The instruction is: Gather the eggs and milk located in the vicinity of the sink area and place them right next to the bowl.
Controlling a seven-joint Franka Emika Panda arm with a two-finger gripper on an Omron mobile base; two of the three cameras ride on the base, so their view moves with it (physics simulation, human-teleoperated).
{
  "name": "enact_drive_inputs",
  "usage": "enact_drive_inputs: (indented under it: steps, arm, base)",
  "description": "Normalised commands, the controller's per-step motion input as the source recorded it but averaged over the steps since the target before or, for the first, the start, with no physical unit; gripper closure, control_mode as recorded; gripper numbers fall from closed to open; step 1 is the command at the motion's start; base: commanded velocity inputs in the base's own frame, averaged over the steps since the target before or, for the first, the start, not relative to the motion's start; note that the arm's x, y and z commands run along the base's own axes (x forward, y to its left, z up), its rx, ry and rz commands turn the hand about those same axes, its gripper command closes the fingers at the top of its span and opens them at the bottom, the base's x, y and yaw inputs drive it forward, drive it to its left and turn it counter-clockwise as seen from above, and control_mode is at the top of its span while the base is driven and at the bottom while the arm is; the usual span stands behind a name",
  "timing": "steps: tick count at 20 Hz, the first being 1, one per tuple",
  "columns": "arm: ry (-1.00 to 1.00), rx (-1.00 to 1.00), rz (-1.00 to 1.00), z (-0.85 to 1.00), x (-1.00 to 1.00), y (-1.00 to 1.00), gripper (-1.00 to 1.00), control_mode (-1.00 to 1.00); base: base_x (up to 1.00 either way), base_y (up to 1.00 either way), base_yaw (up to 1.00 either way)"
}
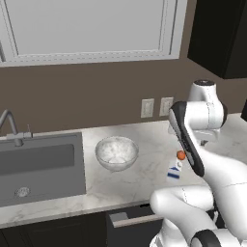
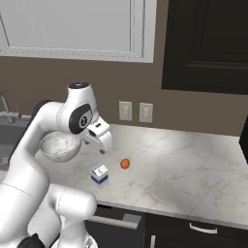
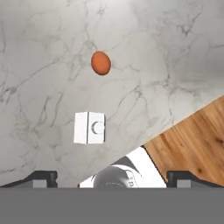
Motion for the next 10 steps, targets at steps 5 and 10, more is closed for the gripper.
enact_drive_inputs:
  steps: [5, 10]
  arm:
    - [0.01, 0.14, 0.00, -0.40, 0.00, -0.15, -1.00, -1.00]
    - [0.01, 0.13, 0.00, -0.49, 0.00, 0.00, -1.00, -1.00]
  base:
    - [0.00, 0.00, 0.00]
    - [0.00, 0.00, 0.00]
